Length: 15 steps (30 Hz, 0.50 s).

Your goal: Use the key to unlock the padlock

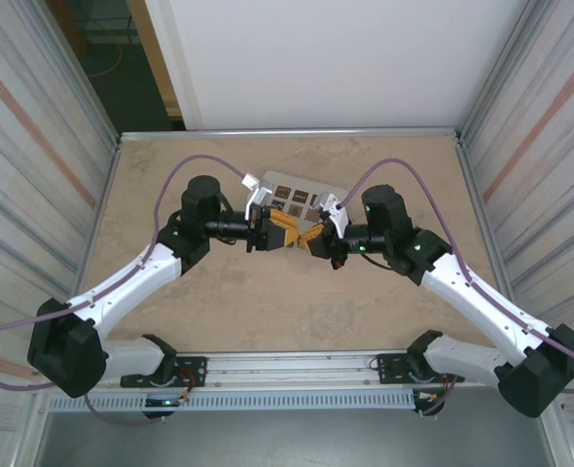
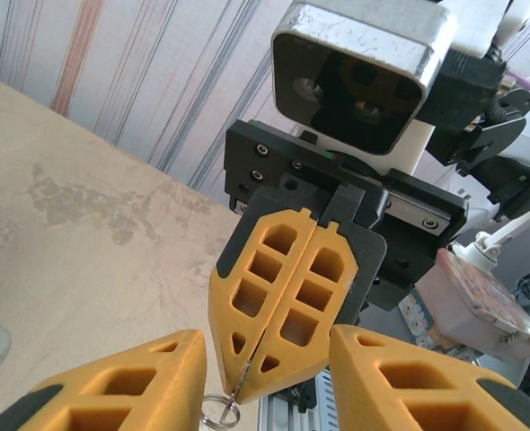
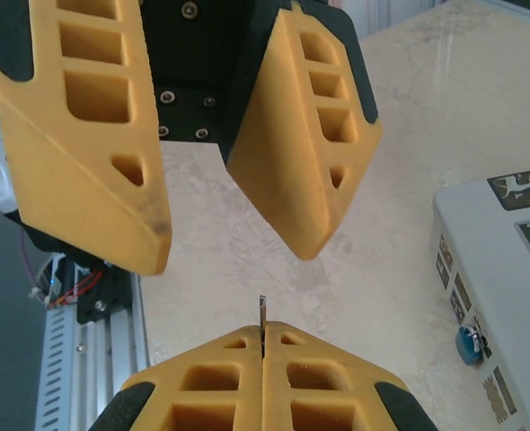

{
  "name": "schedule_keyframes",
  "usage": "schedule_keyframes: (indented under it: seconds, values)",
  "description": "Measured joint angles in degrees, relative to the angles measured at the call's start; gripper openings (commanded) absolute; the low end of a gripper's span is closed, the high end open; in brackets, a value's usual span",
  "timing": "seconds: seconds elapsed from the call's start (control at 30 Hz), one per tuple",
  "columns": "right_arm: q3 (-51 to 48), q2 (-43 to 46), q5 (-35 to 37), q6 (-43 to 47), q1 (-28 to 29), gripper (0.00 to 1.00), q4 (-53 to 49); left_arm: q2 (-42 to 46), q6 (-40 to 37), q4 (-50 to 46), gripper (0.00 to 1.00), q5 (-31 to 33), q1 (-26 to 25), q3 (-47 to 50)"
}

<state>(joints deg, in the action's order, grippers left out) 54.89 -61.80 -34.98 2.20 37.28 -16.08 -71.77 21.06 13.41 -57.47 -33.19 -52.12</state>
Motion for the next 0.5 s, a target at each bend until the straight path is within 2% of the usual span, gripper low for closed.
schedule_keyframes:
  seconds: [0.23,0.5]
  values:
    - [0.6,0.0,0.0,0.0,0.4,0.0,0.3,-0.8,-0.5,-0.3,0.35,0.0,-0.3,-0.1]
    - [0.7,0.0,0.0,0.0,0.8,0.0,0.7,-1.4,-1.0,-0.3,0.25,0.0,-0.4,-0.2]
